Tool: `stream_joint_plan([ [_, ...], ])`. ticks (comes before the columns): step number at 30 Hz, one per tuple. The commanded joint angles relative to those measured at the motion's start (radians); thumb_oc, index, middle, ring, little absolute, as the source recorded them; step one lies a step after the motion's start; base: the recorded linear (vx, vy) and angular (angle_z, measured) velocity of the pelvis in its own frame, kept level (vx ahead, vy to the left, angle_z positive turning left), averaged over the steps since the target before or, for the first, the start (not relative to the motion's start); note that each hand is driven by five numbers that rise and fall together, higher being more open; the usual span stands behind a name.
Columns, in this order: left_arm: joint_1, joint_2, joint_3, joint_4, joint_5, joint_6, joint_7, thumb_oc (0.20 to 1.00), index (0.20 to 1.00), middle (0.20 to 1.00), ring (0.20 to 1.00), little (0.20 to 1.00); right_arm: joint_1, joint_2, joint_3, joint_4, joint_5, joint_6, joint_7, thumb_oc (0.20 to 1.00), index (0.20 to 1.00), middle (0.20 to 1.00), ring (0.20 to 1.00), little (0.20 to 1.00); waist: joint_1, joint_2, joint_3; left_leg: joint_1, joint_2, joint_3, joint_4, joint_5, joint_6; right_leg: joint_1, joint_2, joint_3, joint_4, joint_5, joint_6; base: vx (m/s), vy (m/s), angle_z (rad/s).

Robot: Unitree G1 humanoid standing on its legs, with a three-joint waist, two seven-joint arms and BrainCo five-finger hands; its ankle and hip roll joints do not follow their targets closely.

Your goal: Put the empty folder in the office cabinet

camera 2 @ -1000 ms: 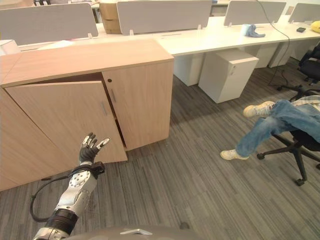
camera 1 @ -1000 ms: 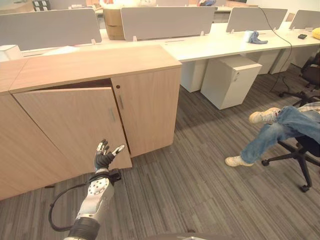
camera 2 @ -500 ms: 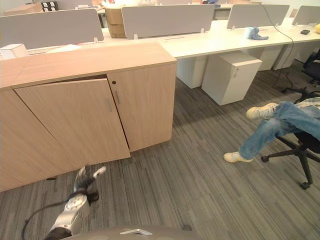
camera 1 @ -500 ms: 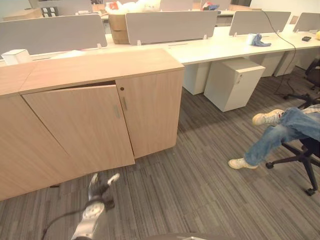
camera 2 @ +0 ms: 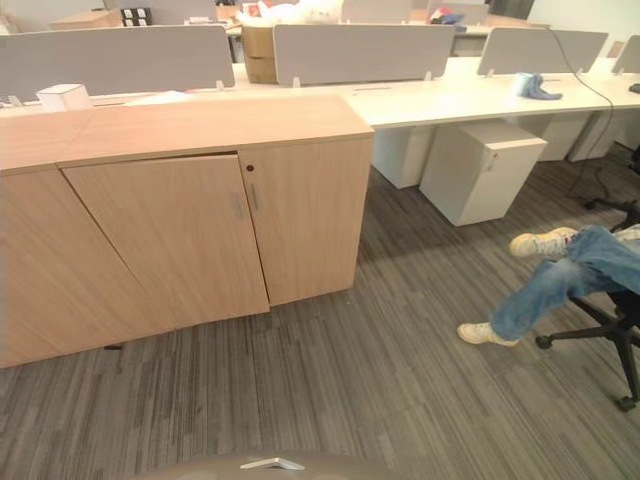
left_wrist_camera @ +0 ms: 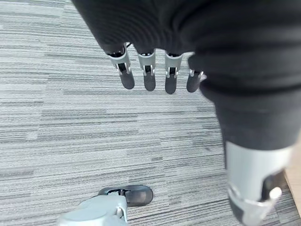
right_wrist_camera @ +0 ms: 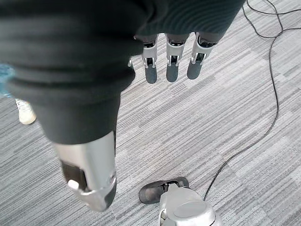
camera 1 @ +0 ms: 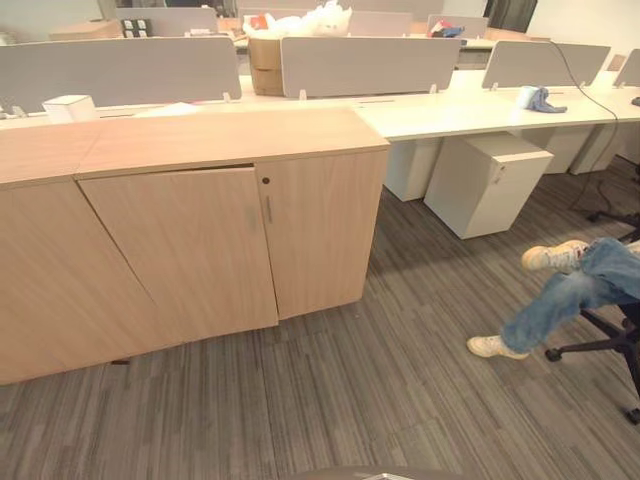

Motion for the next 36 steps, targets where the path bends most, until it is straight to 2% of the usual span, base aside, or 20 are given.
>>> stream_joint_plan([
  [1,-0.073,0.001,0.068,0.043,0.041,0.001,0.010,1.000,1.000,1.000,1.000,1.000,-0.084,0.011,0.008,0.018,-0.006,-0.029,-0.035,1.000,1.000,1.000,1.000,1.000,0.001,-0.007,0.055,-0.006,-0.042,-0.008,0.002,-0.095,0.058,-0.012,-0.059,-0.008,0.011,-0.010,0.049,-0.01,0.003,0.10],
  [7,-0.055,-0.016,0.110,0.086,-0.008,0.015,-0.017,1.000,1.000,1.000,1.000,1.000,-0.109,0.031,0.029,0.019,0.006,-0.026,-0.016,1.000,1.000,1.000,1.000,1.000,0.023,-0.007,0.051,-0.010,-0.043,-0.020,0.002,-0.092,0.058,-0.004,-0.062,-0.023,0.011,-0.014,0.045,-0.01,-0.003,0.09],
  [15,-0.062,-0.042,0.095,0.087,-0.053,0.020,-0.035,1.000,1.000,1.000,1.000,1.000,-0.127,0.063,0.096,0.015,-0.053,-0.017,-0.008,1.000,1.000,1.000,1.000,1.000,0.041,-0.008,0.048,-0.014,-0.044,-0.036,0.002,-0.089,0.058,0.005,-0.063,-0.043,0.012,-0.018,0.042,-0.01,-0.007,0.10],
  [36,-0.076,-0.028,0.059,0.093,-0.005,0.021,-0.046,1.000,1.000,1.000,1.000,1.000,-0.130,0.061,0.120,0.016,-0.078,-0.016,-0.009,1.000,1.000,1.000,1.000,1.000,0.048,-0.007,0.046,-0.015,-0.044,-0.042,0.002,-0.089,0.054,0.011,-0.065,-0.056,0.014,-0.024,0.041,0.00,-0.001,0.01],
])
